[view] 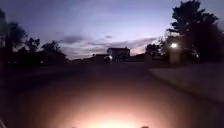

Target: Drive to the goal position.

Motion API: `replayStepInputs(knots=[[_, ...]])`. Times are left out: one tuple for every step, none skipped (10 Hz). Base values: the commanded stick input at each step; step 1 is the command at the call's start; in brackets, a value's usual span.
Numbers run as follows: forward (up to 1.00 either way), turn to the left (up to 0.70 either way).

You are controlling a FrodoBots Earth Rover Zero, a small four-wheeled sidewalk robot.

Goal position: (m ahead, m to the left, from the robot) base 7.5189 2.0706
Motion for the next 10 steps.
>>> replayStepInputs(knots=[[0.7, 0.0], [0.7, 0.0], [0.7, 0.0], [0.7, 0.0], [0.7, 0.0], [0.7, 0.0], [0.7, 0.0], [0.7, 0.0], [0.7, 0.0], [0.7, 0.0]])
